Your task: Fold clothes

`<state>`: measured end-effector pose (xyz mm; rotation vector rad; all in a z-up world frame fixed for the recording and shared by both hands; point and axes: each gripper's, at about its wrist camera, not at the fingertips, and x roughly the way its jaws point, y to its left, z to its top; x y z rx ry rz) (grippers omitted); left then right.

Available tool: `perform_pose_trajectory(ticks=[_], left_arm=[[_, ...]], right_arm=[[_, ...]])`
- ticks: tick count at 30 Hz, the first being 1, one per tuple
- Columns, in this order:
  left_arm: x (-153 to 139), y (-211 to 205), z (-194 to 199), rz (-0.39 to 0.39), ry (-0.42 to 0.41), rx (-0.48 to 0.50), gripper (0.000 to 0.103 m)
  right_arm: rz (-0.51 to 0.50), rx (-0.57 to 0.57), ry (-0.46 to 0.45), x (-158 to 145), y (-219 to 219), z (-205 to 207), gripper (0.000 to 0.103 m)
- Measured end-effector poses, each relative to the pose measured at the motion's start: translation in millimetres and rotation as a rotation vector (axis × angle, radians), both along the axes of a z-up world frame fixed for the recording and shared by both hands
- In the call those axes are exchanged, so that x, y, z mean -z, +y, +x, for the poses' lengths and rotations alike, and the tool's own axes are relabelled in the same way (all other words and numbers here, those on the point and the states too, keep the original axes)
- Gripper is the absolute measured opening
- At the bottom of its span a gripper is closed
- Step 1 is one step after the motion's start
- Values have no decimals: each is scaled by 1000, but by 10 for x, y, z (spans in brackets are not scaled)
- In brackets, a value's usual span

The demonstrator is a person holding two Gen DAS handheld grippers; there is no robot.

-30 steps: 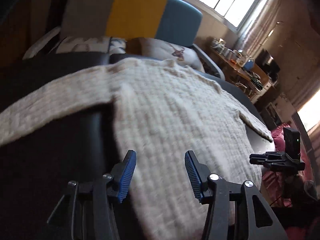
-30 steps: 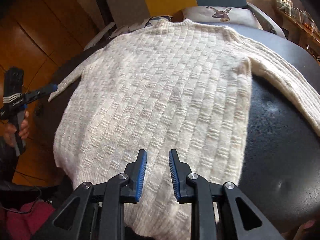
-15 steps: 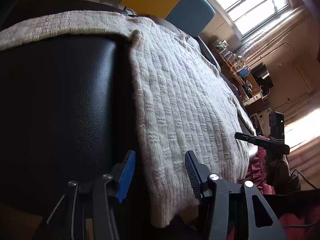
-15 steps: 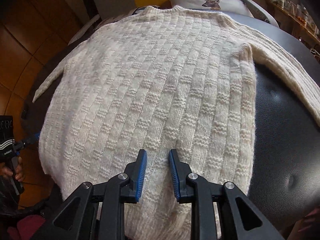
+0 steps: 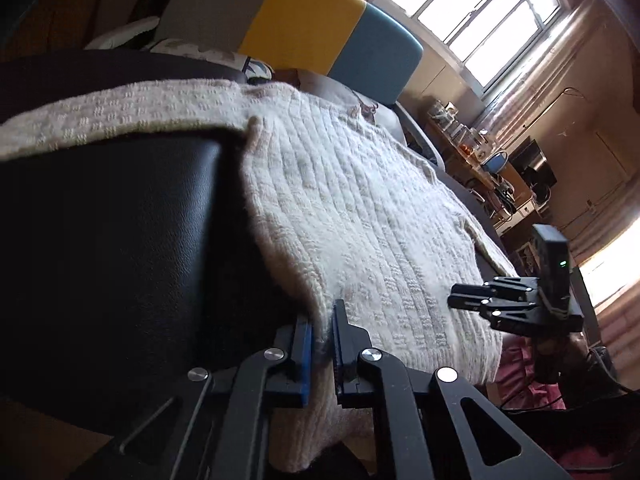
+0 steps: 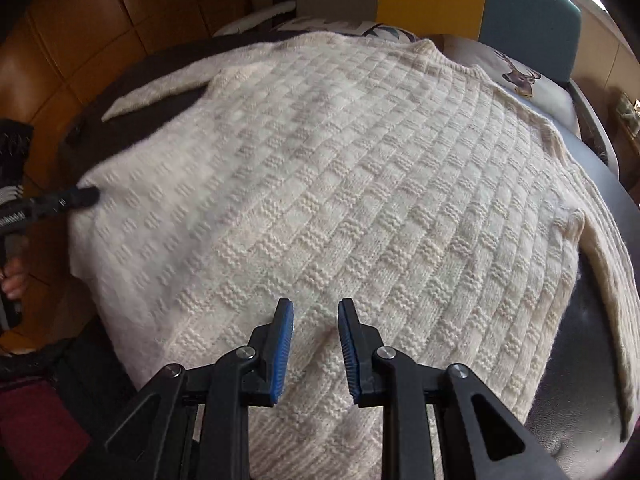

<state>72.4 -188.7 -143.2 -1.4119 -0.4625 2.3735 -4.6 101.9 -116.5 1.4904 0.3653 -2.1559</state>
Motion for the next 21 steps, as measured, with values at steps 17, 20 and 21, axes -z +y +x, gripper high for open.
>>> perform_pose_trajectory(ticks=[17, 20, 21], left_arm=[[-202, -144, -47, -20, 24, -85, 12], [-108, -11, -119, -124, 3, -69, 12], [-93, 30, -117, -168, 7, -68, 10]], right_arm=[[-84, 66, -12, 129, 181, -17, 25], [-88, 63, -1, 122, 186, -9, 25], [-93, 67, -3, 122, 191, -13, 25]])
